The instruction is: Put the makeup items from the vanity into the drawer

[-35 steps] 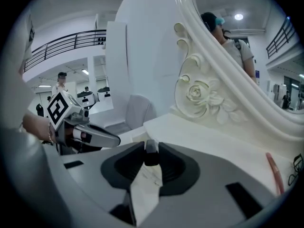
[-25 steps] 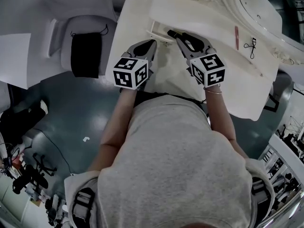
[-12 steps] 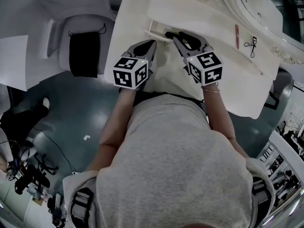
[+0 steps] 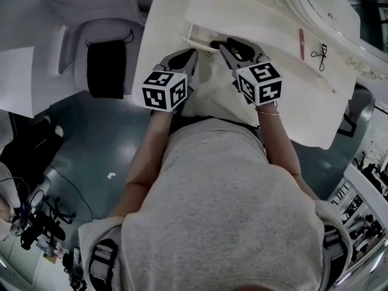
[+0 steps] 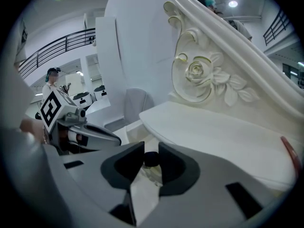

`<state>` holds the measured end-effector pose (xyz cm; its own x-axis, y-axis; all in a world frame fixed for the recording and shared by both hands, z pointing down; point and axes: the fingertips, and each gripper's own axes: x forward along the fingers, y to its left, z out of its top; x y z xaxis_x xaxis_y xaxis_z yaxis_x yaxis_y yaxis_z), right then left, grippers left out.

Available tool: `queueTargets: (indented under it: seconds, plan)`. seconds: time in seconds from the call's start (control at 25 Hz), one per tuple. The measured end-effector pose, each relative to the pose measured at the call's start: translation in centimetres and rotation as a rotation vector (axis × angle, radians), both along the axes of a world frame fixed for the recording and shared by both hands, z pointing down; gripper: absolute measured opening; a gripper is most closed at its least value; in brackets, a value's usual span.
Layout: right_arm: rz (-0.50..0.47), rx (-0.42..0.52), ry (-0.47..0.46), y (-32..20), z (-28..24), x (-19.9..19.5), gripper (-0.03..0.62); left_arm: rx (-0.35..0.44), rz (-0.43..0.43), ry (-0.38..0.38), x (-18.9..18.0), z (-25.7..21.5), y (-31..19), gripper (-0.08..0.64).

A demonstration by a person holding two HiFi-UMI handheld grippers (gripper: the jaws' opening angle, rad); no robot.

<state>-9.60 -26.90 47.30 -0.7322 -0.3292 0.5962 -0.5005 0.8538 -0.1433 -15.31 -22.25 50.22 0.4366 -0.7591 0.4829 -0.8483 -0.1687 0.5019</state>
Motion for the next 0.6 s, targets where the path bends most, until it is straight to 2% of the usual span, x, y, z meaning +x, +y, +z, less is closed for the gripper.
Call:
queueTargets:
  seconds: [0.2, 0.6]
  plan:
    - [0.017, 0.022, 0.023, -0.23, 0.51, 0.43, 0.101, -0.004, -0.007, -0.002, -0.22, 0.11, 0.14, 0.009]
    - [0.006, -0.004, 0.008, -0.41, 0.79, 0.5, 0.101, -0.001, -0.016, -0.001, -0.37, -0.02, -0.03, 0.009]
